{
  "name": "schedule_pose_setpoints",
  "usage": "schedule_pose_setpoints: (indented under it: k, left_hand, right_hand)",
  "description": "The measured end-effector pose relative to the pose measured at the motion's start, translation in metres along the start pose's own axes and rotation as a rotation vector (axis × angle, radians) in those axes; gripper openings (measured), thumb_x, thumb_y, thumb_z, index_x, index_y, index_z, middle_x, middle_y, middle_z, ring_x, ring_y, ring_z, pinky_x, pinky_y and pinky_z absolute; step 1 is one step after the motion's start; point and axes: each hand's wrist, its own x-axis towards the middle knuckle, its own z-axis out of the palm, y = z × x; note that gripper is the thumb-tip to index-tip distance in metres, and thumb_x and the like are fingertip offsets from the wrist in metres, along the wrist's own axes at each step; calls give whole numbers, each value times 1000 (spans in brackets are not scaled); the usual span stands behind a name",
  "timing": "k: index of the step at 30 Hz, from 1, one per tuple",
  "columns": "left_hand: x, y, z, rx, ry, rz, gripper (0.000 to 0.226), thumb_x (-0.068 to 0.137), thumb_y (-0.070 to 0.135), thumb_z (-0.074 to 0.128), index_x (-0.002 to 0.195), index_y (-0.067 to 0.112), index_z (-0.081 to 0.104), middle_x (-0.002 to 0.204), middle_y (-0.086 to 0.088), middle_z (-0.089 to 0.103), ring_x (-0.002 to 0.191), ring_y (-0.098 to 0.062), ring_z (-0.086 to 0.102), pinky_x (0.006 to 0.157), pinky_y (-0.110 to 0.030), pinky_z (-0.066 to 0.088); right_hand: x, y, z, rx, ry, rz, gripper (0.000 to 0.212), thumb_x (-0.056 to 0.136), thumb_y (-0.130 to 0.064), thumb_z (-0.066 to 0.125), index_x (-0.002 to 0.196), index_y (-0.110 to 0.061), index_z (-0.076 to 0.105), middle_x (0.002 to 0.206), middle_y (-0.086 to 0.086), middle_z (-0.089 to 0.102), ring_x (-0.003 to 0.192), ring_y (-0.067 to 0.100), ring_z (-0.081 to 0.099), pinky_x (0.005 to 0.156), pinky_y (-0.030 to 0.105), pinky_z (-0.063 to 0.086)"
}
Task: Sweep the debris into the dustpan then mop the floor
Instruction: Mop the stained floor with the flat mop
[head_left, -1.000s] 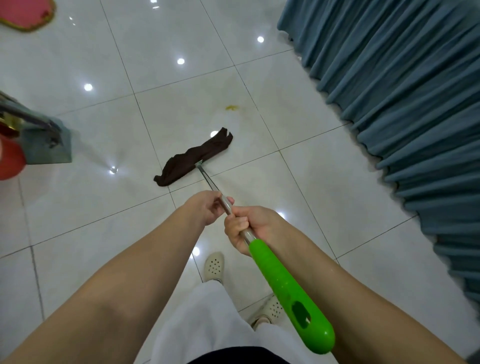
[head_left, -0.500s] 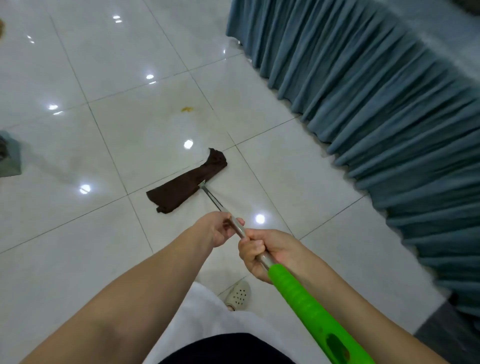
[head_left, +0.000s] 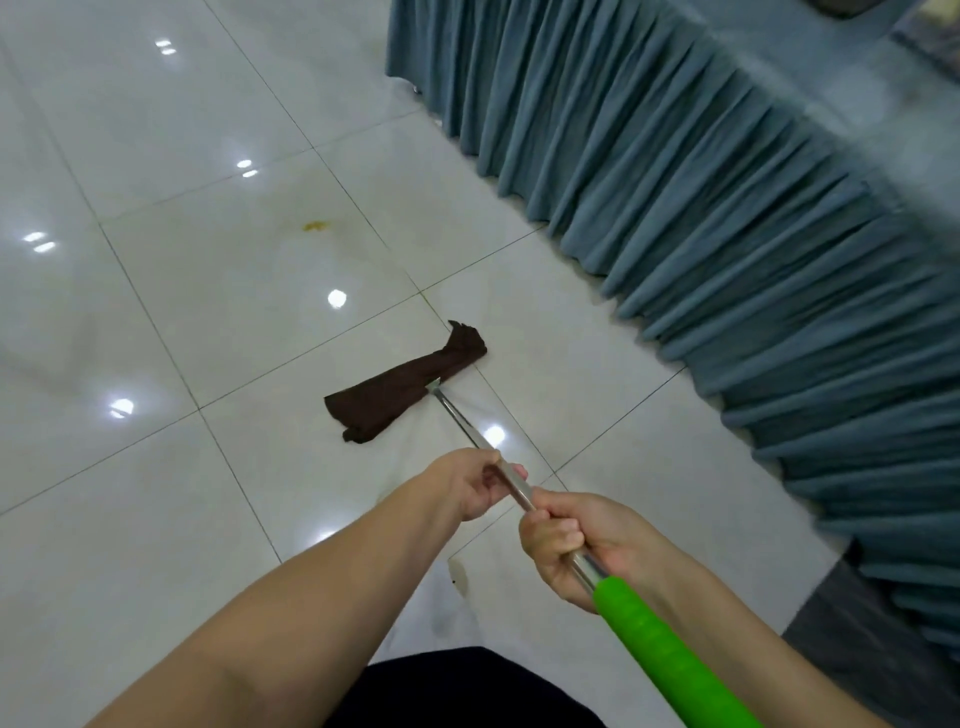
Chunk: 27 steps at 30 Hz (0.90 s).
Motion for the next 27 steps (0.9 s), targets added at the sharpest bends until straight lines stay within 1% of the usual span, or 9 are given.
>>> schedule_pose_setpoints:
  k: [2, 5, 8, 10, 12, 15, 20, 25, 27]
  left_hand:
    - [5, 10, 6, -11, 20, 16, 21, 98, 5, 44, 80, -5, 47, 55, -20, 63, 61, -27, 61, 79, -38, 51]
    - [12, 34, 15, -3, 45, 40, 23, 98, 6, 44, 78, -4, 47, 72, -21, 57, 63, -26, 58, 80, -38, 51]
    - [20, 64, 19, 2, 63, 56, 22, 99, 6, 44, 79, -4, 48, 68, -21, 59, 63, -26, 58, 80, -38, 50]
    - [26, 88, 23, 10, 72, 73, 22, 99, 5, 43, 79, -4, 46, 57, -20, 61, 62, -26, 58, 80, -38, 50]
    - [34, 114, 30, 6, 86, 91, 22, 99, 5, 43, 80, -4, 46, 63, -21, 60, 62, -26, 57, 80, -37, 50]
    - [48, 159, 37, -5, 93, 113, 22, 100, 6, 42, 80, -5, 45, 74, -21, 56, 63, -26, 57, 81, -38, 48]
    - [67, 246, 44, -47, 93, 135, 21, 100, 7, 40, 84, -3, 45, 75, -20, 56, 70, -27, 59, 80, -37, 48]
    - [84, 330, 53, -81, 94, 157, 9, 100, 7, 38, 104, -1, 42, 74, -19, 55, 67, -24, 57, 80, -37, 47]
    - [90, 359, 57, -89, 100, 152, 10, 100, 7, 39, 105, -1, 43, 74, -19, 55, 70, -24, 58, 74, -32, 52]
  right_hand:
    - [3, -13, 4, -13, -4, 6, 11, 88, -6, 50, 82, -14, 53, 52, 2, 36, 24, 8, 32, 25, 10, 29]
    - [13, -32, 18, -4, -14, 9, 15, 88, -6, 49, 73, -9, 49, 49, 1, 35, 23, 8, 32, 25, 10, 28]
    - [23, -53, 41, 21, -40, 15, 12, 81, 0, 50, 72, -9, 49, 49, 1, 35, 23, 9, 32, 25, 11, 29]
    - [31, -71, 56, 17, -45, 28, 20, 89, -3, 46, 71, -10, 48, 46, 2, 36, 22, 9, 32, 25, 11, 29]
    - [41, -91, 75, 2, -40, 34, 25, 95, -7, 42, 71, -11, 49, 44, 3, 37, 22, 9, 32, 24, 11, 29]
    - [56, -123, 109, -14, -43, 35, 25, 97, -9, 43, 75, -14, 54, 47, 2, 37, 22, 9, 32, 23, 12, 28]
    - [83, -181, 181, -96, -27, 62, 25, 97, -10, 43, 73, -15, 48, 41, 4, 37, 20, 9, 32, 23, 12, 28]
    - [107, -230, 253, -145, -6, 83, 27, 97, -12, 46, 70, -13, 47, 45, 3, 37, 21, 9, 32, 23, 12, 27]
    - [115, -249, 277, -173, 1, 87, 28, 97, -12, 46, 69, -11, 46, 42, 3, 38, 20, 9, 32, 22, 13, 27]
